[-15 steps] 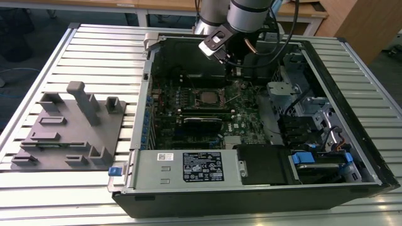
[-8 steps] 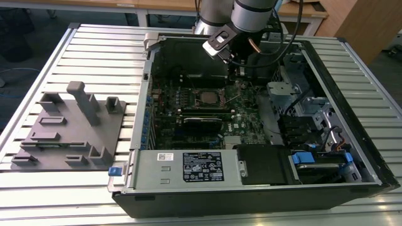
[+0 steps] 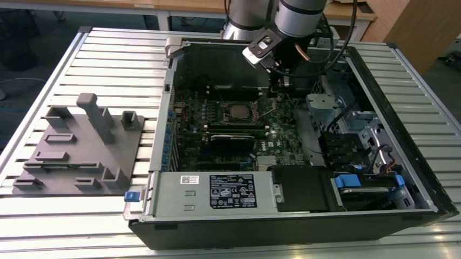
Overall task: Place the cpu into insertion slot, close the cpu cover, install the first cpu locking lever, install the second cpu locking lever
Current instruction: 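Close the cpu cover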
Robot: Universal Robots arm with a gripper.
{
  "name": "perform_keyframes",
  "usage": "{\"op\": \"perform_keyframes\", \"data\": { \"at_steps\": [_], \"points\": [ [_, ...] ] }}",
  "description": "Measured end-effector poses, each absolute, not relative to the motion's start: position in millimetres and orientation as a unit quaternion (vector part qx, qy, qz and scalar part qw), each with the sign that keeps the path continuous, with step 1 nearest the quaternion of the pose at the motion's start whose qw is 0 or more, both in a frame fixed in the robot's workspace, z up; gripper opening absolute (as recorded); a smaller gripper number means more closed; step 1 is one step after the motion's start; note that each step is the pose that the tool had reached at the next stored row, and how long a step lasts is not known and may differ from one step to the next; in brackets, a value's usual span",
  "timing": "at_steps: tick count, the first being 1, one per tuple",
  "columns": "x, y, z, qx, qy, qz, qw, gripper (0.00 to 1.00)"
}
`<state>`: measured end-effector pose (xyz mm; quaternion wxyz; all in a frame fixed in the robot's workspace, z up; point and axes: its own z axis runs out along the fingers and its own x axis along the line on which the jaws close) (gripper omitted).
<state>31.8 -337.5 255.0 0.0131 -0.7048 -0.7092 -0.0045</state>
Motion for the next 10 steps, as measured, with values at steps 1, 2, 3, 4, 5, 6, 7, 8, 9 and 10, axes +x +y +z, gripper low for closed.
{"op": "perform_keyframes", "data": {
  "at_steps": [1, 2, 3, 4, 5, 6, 7, 8, 9, 10],
  "points": [
    [33.8, -337.4, 255.0, -0.705, -0.709, -0.005, 0.013, 0.10],
    [35.9, -337.3, 255.0, -0.705, -0.709, -0.005, 0.013, 0.10],
    [38.3, -337.3, 255.0, -0.705, -0.709, -0.005, 0.013, 0.10],
    [40.5, -337.2, 255.0, -0.705, -0.709, -0.005, 0.013, 0.10],
    [42.7, -337.1, 255.1, -0.705, -0.709, -0.005, 0.013, 0.10],
    [45.0, -337.0, 255.0, -0.705, -0.709, -0.005, 0.013, 0.10],
    [47.3, -336.9, 255.0, -0.705, -0.709, -0.005, 0.013, 0.10],
    [49.4, -336.7, 255.0, -0.705, -0.709, -0.005, 0.013, 0.10],
    [51.4, -336.6, 255.0, -0.705, -0.709, -0.005, 0.013, 0.10],
    [53.3, -336.5, 255.0, -0.705, -0.709, -0.005, 0.013, 0.10]
  ]
}}
